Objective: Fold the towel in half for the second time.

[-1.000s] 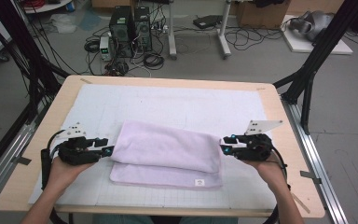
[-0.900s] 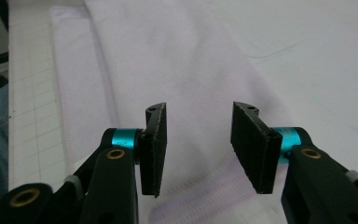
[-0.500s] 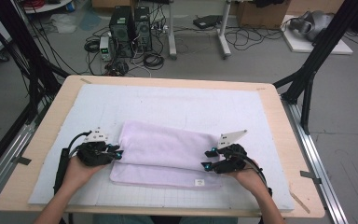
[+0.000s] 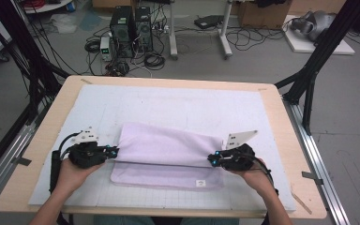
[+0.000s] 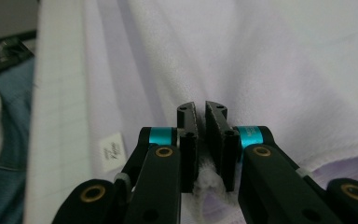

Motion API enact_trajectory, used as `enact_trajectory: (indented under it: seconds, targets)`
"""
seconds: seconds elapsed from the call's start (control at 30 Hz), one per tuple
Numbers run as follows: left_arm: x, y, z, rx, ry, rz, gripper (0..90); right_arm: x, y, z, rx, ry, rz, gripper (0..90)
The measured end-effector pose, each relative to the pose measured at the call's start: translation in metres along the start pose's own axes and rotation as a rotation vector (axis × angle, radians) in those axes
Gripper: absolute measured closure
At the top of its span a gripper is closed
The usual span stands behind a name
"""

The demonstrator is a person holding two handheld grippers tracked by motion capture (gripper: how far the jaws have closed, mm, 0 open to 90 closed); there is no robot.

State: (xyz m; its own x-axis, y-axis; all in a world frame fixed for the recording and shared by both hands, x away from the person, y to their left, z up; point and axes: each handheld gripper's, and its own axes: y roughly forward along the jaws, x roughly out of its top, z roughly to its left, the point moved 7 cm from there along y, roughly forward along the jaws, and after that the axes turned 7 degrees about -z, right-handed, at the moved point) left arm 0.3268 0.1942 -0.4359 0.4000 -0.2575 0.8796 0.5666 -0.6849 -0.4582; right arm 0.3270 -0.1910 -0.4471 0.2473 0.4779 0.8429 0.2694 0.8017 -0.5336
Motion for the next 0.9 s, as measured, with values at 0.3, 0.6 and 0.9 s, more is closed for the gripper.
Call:
enact_trajectory:
  seconds: [0.3, 0.6, 0.9]
  targets:
    - [-0.023, -0.023, -0.035, -0.097, 0.035, 0.052, 82.0, 0.000, -0.024, 0.037, 0.164, -0.013, -0.001, 74.9]
    - [-0.005, -0.001, -0.008, 0.004, 0.030, 0.016, 53.3, 0.007, -0.020, -0.014, -0.042, 0.059, -0.048, 53.0]
    - [0.011, 0.045, 0.027, 0.121, 0.013, -0.033, 62.7, 0.003, 0.004, -0.061, -0.137, 0.072, 0.034, 59.7]
